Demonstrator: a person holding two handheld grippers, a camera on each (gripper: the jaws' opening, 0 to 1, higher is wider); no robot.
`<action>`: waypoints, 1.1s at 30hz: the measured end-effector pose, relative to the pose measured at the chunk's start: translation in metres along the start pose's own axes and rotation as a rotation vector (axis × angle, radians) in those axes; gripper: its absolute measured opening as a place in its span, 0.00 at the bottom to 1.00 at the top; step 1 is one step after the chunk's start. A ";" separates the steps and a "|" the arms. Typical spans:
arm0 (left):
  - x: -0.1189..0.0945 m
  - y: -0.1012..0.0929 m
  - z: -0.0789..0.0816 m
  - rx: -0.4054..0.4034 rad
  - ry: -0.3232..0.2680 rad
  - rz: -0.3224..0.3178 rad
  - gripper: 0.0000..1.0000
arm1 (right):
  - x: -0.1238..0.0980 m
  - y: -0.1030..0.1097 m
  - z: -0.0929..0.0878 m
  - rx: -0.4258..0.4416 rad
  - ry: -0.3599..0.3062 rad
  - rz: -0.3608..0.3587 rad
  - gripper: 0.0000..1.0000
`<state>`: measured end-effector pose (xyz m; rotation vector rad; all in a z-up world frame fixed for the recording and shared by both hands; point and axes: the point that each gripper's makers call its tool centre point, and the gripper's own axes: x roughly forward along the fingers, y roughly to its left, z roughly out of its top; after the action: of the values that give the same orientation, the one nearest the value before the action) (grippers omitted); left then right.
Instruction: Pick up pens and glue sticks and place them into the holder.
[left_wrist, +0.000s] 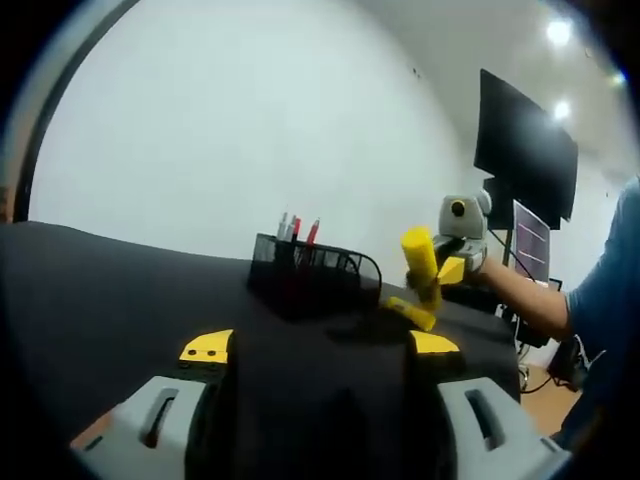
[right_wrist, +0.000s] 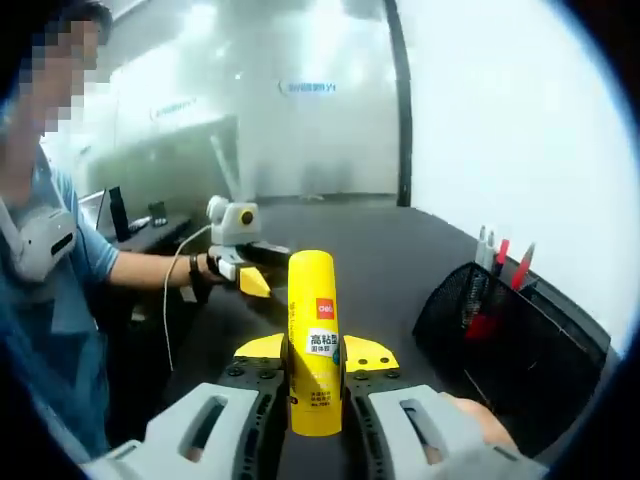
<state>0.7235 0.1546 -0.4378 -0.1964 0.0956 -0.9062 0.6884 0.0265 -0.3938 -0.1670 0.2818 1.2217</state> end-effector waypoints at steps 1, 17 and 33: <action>0.000 0.000 0.000 0.001 -0.001 0.000 0.68 | 0.000 0.001 0.000 0.006 -0.008 -0.001 0.16; 0.000 -0.009 -0.005 0.022 0.027 -0.020 0.68 | -0.022 -0.004 0.023 0.170 -0.375 -0.137 0.16; 0.037 -0.107 0.010 -0.058 -0.020 -0.176 0.66 | -0.042 0.013 0.058 0.249 -0.629 -0.232 0.16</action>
<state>0.6650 0.0622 -0.4059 -0.2711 0.0867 -1.0771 0.6699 0.0089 -0.3256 0.3889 -0.1349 0.9439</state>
